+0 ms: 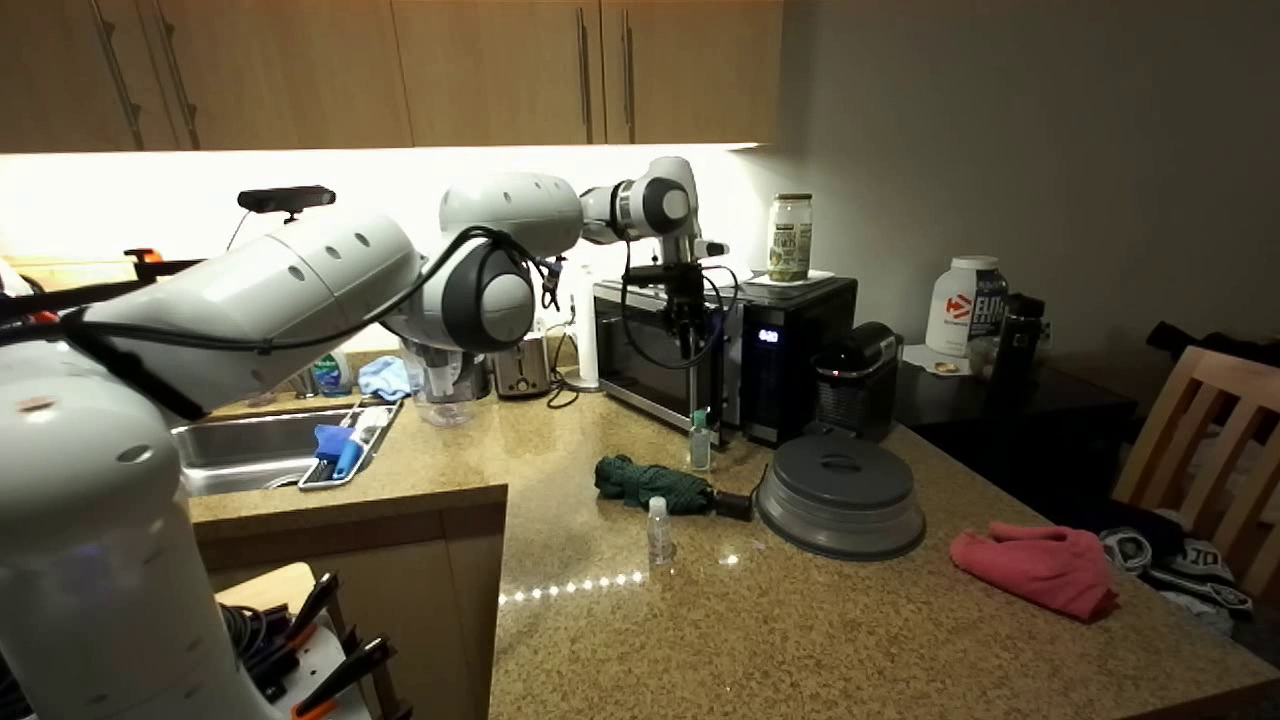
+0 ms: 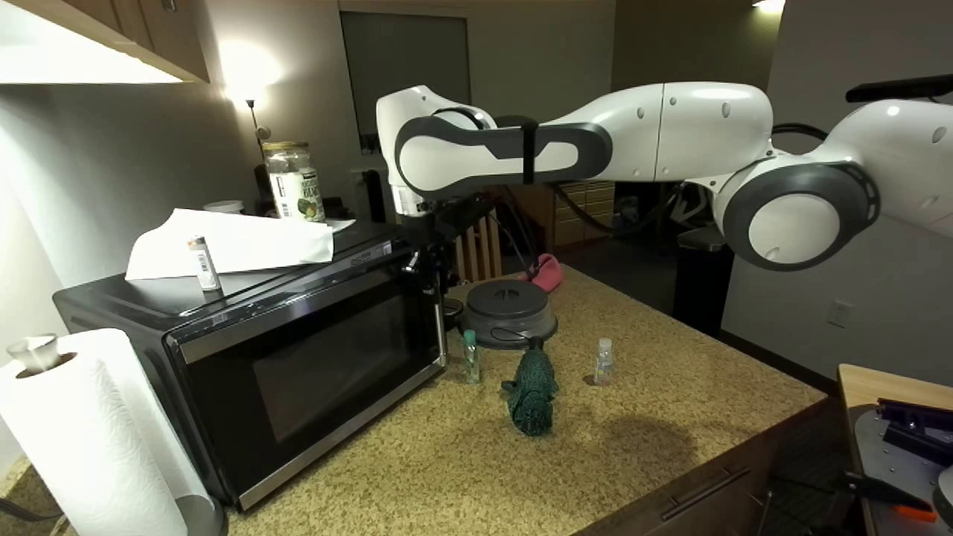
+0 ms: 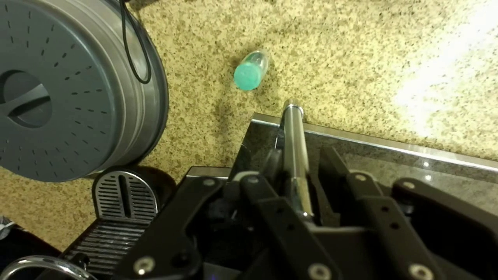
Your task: Open the microwave
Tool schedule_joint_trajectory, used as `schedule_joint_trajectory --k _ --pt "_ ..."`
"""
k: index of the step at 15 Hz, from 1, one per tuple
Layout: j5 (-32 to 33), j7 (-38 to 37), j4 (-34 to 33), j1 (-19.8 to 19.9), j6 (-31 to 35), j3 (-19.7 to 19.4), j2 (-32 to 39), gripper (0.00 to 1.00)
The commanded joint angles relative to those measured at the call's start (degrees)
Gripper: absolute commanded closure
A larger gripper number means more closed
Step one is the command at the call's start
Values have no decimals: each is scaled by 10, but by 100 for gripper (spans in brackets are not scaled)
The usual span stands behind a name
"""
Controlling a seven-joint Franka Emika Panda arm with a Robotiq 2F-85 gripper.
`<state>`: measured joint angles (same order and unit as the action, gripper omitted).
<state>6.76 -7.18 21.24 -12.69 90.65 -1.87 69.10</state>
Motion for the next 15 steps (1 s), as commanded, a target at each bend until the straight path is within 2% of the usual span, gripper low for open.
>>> schedule_joint_trajectory --k 1,3,13,15 --pt "-12 -5 8 0 -8 3 -7 94" --pt "-14 -5 12 -1 -8 5 -8 91" --pt "-11 -7 17 -14 -24 4 -1 91" --pt "6 -31 12 -23 -11 -13 5 91"
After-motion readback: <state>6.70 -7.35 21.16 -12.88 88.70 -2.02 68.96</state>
